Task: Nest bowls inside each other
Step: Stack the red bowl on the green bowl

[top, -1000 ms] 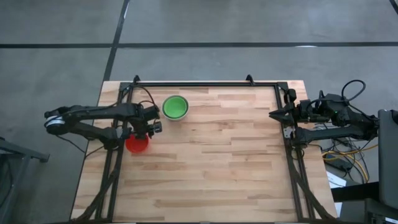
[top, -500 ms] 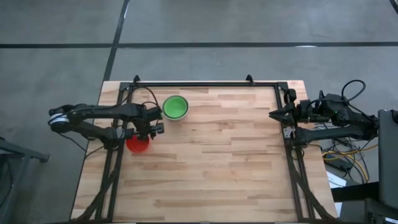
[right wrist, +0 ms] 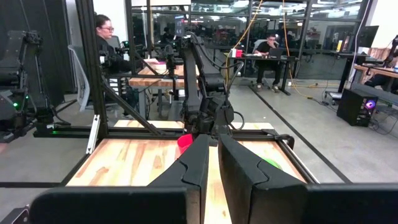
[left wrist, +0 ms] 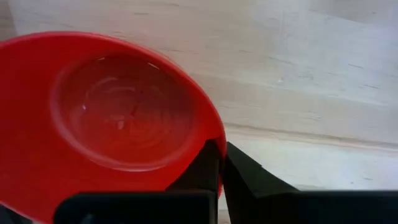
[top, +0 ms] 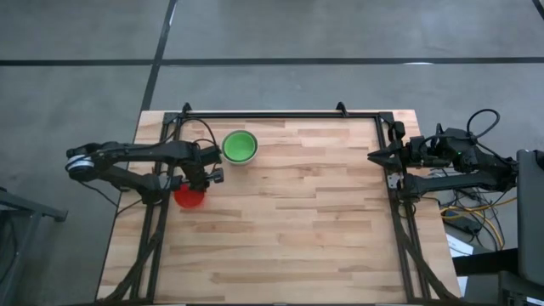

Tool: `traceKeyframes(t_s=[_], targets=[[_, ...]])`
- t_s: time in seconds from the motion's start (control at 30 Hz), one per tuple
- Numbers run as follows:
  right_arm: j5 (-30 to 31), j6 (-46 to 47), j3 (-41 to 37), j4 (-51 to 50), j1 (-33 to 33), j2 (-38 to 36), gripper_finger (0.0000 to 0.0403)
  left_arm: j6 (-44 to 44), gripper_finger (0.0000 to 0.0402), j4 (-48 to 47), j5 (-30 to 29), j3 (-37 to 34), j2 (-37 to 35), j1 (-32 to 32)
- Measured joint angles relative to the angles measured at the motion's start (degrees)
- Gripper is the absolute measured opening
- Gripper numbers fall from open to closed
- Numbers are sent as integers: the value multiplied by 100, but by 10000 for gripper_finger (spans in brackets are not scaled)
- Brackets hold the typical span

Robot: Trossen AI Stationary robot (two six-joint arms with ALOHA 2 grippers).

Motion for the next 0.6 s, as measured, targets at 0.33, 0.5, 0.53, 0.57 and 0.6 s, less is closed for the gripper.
traceKeyframes(t_s=[0.33, 0.5, 0.53, 0.57, 0.6], targets=[[0, -1, 1, 0, 0, 1, 34, 44, 6, 49, -2, 2, 0, -2], [0, 0, 0, 0, -1, 2, 34, 78, 6, 140, -6, 4, 0, -2], [0, 0, 1, 0, -1, 1, 34, 80, 6, 146, -7, 4, 0, -1], [0, -2, 1, 0, -2, 1, 34, 81, 6, 158, -7, 4, 0, 0], [0, -1, 2, 0, 0, 0, 34, 81, 6, 175, -9, 4, 0, 0]])
